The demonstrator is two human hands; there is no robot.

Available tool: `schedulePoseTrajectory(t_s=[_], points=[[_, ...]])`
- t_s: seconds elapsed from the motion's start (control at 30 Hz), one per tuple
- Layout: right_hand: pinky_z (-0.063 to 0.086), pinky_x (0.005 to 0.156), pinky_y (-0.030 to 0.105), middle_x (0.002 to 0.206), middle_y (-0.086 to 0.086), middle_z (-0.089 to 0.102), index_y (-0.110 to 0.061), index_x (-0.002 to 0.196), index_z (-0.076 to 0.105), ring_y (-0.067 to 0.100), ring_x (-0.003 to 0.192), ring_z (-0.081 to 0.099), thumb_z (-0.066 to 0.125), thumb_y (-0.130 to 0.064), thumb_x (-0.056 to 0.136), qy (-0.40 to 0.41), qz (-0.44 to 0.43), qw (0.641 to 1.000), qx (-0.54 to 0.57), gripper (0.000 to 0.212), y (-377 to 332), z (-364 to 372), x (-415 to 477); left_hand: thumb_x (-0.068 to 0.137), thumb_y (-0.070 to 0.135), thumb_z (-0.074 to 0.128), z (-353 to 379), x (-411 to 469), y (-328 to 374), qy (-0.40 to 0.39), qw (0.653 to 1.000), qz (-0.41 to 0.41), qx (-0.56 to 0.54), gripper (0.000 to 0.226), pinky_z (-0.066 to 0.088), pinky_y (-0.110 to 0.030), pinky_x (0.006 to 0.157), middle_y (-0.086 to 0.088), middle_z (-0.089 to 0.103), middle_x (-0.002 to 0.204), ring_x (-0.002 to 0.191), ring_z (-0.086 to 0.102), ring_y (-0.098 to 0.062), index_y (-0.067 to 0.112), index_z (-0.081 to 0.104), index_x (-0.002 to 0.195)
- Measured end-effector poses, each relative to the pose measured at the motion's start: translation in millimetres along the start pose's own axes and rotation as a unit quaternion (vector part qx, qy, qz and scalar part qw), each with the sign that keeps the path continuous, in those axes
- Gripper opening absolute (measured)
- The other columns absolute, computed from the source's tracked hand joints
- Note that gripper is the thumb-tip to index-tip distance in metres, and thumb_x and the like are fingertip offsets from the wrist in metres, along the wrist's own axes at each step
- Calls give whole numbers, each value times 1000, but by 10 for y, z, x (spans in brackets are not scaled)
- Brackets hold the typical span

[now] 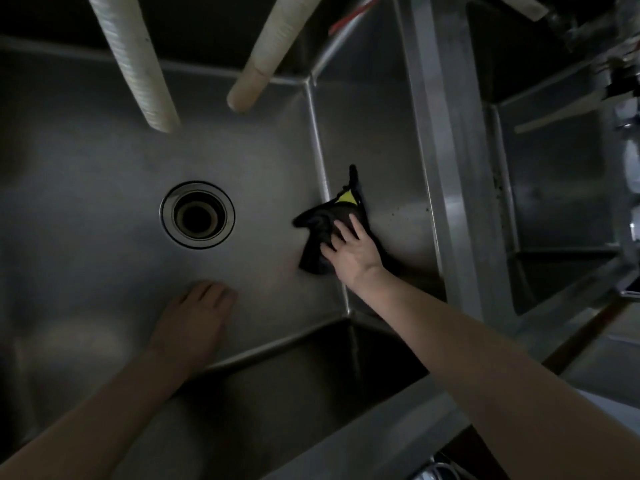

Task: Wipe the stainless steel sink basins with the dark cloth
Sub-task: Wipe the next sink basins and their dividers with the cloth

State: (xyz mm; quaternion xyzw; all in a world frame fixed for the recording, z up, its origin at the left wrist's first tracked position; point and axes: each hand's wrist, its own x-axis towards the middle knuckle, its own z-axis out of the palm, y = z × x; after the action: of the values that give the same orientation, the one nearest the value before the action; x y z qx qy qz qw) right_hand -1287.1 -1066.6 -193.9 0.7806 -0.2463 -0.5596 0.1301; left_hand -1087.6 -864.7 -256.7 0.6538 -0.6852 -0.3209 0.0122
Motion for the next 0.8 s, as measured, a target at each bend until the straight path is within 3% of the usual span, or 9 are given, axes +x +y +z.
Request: schedulePoseTrajectory(t_s=[0.1, 0.17, 0.23, 0.3, 0.5, 0.57, 0.63, 0.7, 0.8], points=[[-14, 113, 56, 152, 1, 36, -29, 141, 40, 30, 147, 5, 30, -30, 99, -9, -55, 998, 37, 43, -101, 155, -224, 69, 18, 42, -1, -23, 13, 1, 1000, -1, 1, 43, 57, -43, 63, -12, 64, 104, 93, 63, -34, 11, 62, 106], [-12, 113, 57, 148, -3, 41, -30, 138, 45, 30, 146, 10, 30, -33, 100, -49, -108, 992, 35, 41, -193, 246, -429, 67, 13, 59, -7, -32, 38, 1, 1000, -5, 14, 37, 56, -42, 61, -12, 65, 102, 90, 63, -34, 11, 63, 104], [-14, 114, 54, 148, -5, 40, -30, 140, 43, 28, 145, 12, 29, -34, 101, -99, -137, 985, 18, 43, -290, 314, -565, 53, 8, 80, -7, -22, 56, -8, 1000, -5, 16, 48, 55, -41, 62, -12, 66, 100, 89, 63, -33, 11, 66, 100], [-14, 113, 51, 148, -6, 40, -29, 141, 41, 26, 145, 14, 30, -34, 100, -134, -145, 980, 15, 43, -318, 320, -578, 44, 8, 85, -17, 5, 76, -3, 1000, -7, 13, 56, 54, -40, 63, -11, 66, 99, 91, 62, -31, 11, 68, 97], [-11, 115, 49, 148, -5, 40, -28, 140, 43, 25, 143, 18, 29, -33, 101, -134, -125, 983, 22, 42, -286, 241, -702, 61, 19, 53, -176, 69, 174, 27, 999, 30, 23, 44, 57, -43, 68, -13, 70, 101, 91, 69, -33, 11, 71, 101], [-11, 115, 50, 150, -4, 38, -28, 141, 42, 26, 144, 15, 28, -34, 101, -134, -117, 984, 6, 43, -249, 239, -841, 63, 17, 63, -199, 104, 222, 9, 1000, 19, 2, 46, 57, -44, 71, -13, 69, 107, 96, 67, -33, 12, 69, 107], [-10, 115, 53, 149, -1, 40, -27, 139, 45, 29, 144, 13, 30, -34, 101, -119, -106, 987, -9, 42, -119, 191, -981, 70, 18, 72, -247, 151, 322, -21, 999, 6, -37, 56, 53, -45, 85, -11, 62, 126, 114, 60, -32, 16, 61, 124], [-8, 115, 56, 147, 5, 42, -23, 137, 48, 33, 145, 10, 31, -31, 100, -79, -95, 992, -20, 41, 56, 139, -1112, 87, 30, 56, -317, 192, 477, -33, 998, 11, -54, 61, 40, -42, 105, -6, 38, 150, 136, 38, -27, 23, 37, 144], [-6, 115, 57, 148, 11, 39, -17, 139, 46, 37, 145, 10, 31, -27, 101, -13, -66, 997, -45, 42, 318, -17, -1137, 96, 37, 39, -438, 246, 707, -57, 994, 14, -93, 60, 31, -37, 111, 3, 16, 158, 143, 20, -21, 28, 14, 150]])
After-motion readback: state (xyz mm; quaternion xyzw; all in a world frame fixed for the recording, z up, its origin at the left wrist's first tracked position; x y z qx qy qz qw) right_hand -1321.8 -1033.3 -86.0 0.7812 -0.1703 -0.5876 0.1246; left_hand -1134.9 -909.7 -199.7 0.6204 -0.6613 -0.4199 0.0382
